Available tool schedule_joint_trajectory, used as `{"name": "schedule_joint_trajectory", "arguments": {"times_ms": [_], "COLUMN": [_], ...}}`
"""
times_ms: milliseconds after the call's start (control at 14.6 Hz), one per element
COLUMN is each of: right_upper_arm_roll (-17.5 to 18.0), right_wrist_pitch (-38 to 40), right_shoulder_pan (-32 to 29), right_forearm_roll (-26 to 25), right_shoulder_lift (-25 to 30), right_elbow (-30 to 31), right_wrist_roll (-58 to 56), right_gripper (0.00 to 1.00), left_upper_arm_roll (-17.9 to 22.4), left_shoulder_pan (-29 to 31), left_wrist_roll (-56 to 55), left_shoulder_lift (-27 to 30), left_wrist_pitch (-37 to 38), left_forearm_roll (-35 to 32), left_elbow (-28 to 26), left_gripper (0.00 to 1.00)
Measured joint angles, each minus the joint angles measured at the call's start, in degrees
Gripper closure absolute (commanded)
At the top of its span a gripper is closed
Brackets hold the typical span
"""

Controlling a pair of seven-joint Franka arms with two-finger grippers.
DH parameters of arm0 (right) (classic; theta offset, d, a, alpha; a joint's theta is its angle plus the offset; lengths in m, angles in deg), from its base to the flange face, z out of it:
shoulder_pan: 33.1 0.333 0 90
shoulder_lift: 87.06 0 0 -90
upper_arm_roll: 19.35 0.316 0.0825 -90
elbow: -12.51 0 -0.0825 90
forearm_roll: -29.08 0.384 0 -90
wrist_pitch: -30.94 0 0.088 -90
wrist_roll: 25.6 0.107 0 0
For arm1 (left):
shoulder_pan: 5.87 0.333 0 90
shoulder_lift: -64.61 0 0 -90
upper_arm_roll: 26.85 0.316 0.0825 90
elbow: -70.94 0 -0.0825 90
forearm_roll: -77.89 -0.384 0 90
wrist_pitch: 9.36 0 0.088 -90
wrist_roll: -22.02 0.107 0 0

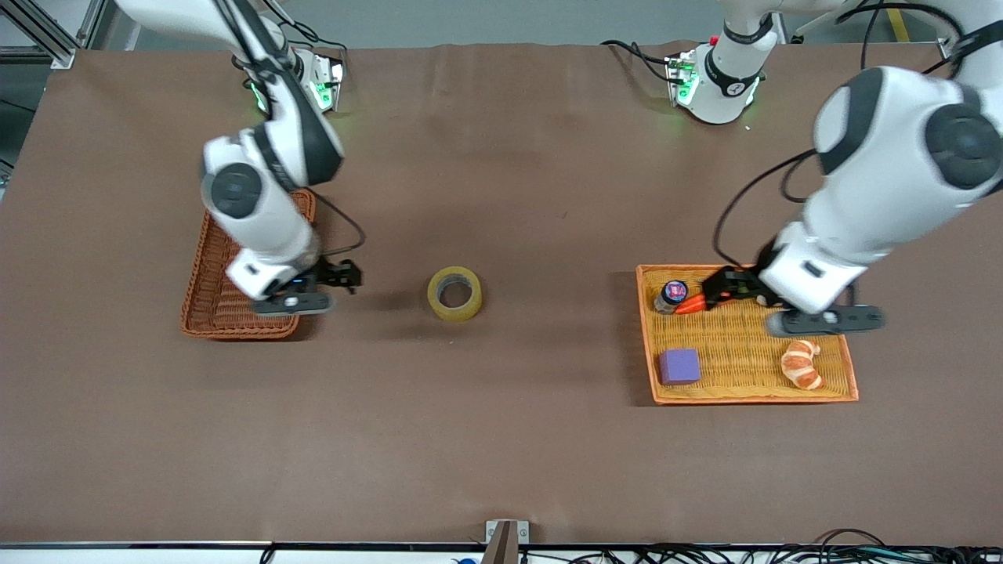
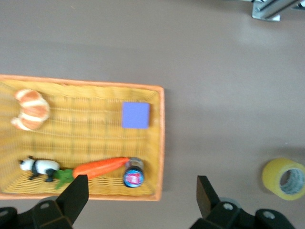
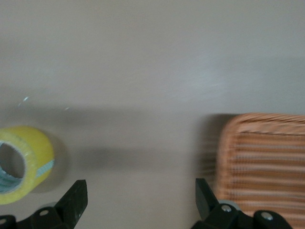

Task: Move tape to another basket
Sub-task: 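Grasp the tape with the right gripper while the left gripper withdraws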

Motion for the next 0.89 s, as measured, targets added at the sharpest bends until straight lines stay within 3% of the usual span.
{"name": "schedule_joint_trajectory", "arguments": {"times_ms": [412,549,686,892], "right_upper_arm_roll": [-0.02,-0.01,-0.02,-0.06], "right_wrist_pitch": [-4.95,-5.97,-7.27,-7.99], "right_shoulder_pan": [8.34,9.71,11.53,12.59], "right_forearm_roll": [0.0,0.0,0.0,0.01], "right_shoulder_lift": [-7.14,-9.13,-11.96,-15.23], "right_elbow": [-0.98,-1.96,-3.1,-5.54], "right_wrist_roll": [10.01,12.97,16.61,20.76], "right_gripper": [0.0,0.0,0.0,0.0], "left_upper_arm_roll": [-0.03,-0.02,0.01,0.04], "left_shoulder_pan": [2.97,2.98,2.99,3.6], "left_wrist_roll": [4.51,4.55,4.56,4.65], "left_shoulder_lift": [10.08,13.14,14.49,15.03], "left_wrist_pitch": [0.08,0.66,1.24,1.28], "left_forearm_roll": [-0.98,-0.99,-1.01,-1.04], "left_elbow": [-10.35,-13.59,-14.72,-14.83], "left_gripper": [0.0,0.08,0.08,0.0]}}
